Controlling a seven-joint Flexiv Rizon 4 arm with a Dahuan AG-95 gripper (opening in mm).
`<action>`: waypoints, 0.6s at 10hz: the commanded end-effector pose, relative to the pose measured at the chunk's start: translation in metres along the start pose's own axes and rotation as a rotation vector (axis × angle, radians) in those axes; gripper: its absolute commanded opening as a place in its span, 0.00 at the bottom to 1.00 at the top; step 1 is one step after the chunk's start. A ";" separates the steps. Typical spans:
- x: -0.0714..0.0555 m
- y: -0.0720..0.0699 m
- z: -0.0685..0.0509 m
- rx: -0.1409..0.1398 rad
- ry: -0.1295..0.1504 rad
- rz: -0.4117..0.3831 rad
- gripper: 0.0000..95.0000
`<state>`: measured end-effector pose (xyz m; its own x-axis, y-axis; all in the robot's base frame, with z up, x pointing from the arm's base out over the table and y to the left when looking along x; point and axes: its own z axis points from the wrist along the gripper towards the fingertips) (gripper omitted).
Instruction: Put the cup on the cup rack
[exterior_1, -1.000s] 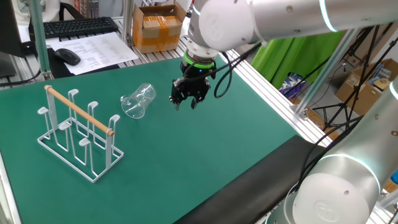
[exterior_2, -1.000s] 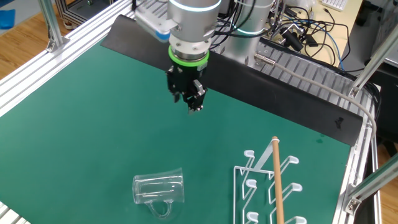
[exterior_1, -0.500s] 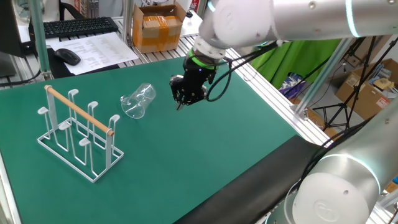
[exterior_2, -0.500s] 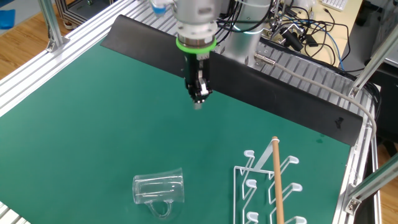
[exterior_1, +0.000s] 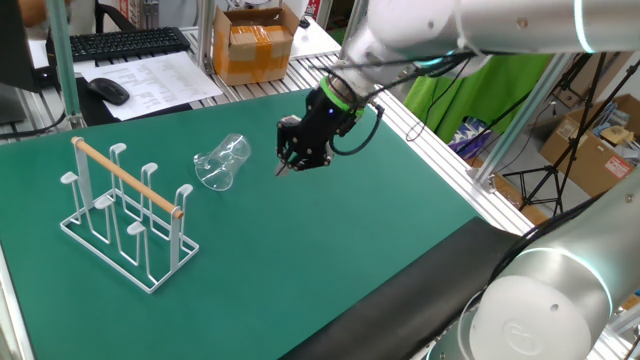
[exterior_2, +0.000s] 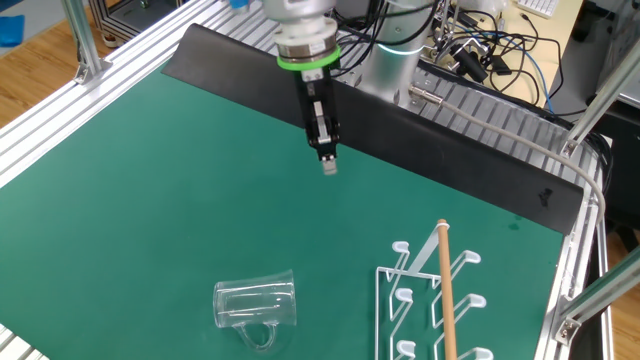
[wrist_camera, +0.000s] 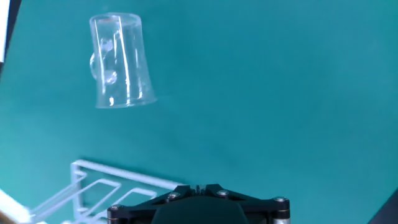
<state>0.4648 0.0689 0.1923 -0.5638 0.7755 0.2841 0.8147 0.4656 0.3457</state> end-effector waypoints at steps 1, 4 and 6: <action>0.010 0.015 -0.006 0.342 -0.052 -0.277 0.00; 0.022 0.016 -0.010 0.426 -0.065 -0.406 0.00; 0.026 0.016 -0.011 0.445 -0.098 -0.420 0.00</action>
<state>0.4654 0.0848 0.2085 -0.5672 0.7327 0.3760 0.8225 0.4816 0.3025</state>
